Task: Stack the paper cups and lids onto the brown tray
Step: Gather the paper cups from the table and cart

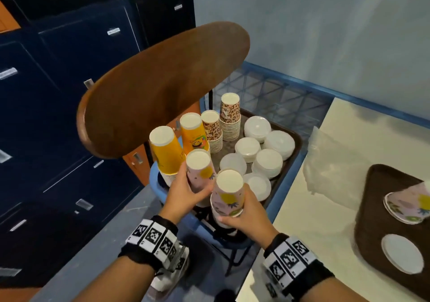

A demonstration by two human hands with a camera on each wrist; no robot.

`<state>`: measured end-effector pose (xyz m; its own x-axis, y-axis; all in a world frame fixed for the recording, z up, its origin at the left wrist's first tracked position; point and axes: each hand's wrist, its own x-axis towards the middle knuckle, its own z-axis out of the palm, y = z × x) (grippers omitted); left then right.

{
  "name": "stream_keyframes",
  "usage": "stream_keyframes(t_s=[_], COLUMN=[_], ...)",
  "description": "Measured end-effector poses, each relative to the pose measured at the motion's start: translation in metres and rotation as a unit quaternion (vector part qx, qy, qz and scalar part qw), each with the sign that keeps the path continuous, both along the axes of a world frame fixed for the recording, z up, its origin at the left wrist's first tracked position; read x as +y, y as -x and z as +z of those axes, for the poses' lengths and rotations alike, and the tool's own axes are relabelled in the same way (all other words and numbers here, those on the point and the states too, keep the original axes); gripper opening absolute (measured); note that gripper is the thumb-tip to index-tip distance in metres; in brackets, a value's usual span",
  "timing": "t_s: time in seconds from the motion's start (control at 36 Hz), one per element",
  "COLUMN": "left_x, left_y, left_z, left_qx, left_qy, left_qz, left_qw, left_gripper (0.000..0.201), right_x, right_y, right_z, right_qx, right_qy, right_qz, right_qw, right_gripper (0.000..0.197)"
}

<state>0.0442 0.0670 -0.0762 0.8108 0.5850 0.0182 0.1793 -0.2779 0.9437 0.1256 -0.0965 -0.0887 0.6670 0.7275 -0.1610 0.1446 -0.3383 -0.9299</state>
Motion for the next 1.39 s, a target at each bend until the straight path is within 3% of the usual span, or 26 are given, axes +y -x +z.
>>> stream_keyframes(t_s=[0.25, 0.39, 0.58, 0.81, 0.94, 1.11, 1.31, 1.39], left_x=[0.017, 0.024, 0.027, 0.033, 0.028, 0.008, -0.032, -0.054], left_y=[-0.003, -0.003, -0.001, 0.001, 0.002, -0.008, -0.039, -0.057], left_z=[-0.020, -0.023, -0.028, -0.023, -0.014, 0.016, 0.061, 0.074], left_qx=[0.029, 0.058, 0.058, 0.080, 0.064, 0.018, 0.009, 0.019], left_qy=[0.111, 0.138, 0.175, 0.152, 0.137, 0.114, 0.064, 0.014], left_qz=[-0.059, -0.083, -0.114, -0.173, -0.163, -0.160, -0.250, -0.292], left_qw=[0.992, 0.985, 0.976, 0.970, 0.975, 0.980, 0.966, 0.956], left_gripper=[0.086, 0.113, 0.112, 0.119, 0.107, 0.099, 0.100, 0.105], right_x=[0.000, -0.001, 0.002, -0.003, -0.004, -0.024, -0.077, -0.110], right_y=[0.004, 0.006, 0.010, 0.015, 0.016, 0.013, 0.006, 0.002], right_z=[-0.013, -0.016, -0.019, -0.017, -0.005, 0.013, 0.020, 0.028], right_qx=[0.032, 0.003, -0.026, -0.047, -0.050, -0.036, 0.020, 0.015], right_qy=[0.016, 0.034, 0.041, 0.044, 0.034, -0.003, -0.096, -0.086], right_qz=[-0.014, -0.015, -0.030, -0.031, -0.046, -0.078, -0.159, -0.156], right_qw=[0.999, 0.999, 0.998, 0.997, 0.997, 0.996, 0.982, 0.984], right_gripper=[0.086, 0.082, 0.073, 0.073, 0.068, 0.083, 0.090, 0.086])
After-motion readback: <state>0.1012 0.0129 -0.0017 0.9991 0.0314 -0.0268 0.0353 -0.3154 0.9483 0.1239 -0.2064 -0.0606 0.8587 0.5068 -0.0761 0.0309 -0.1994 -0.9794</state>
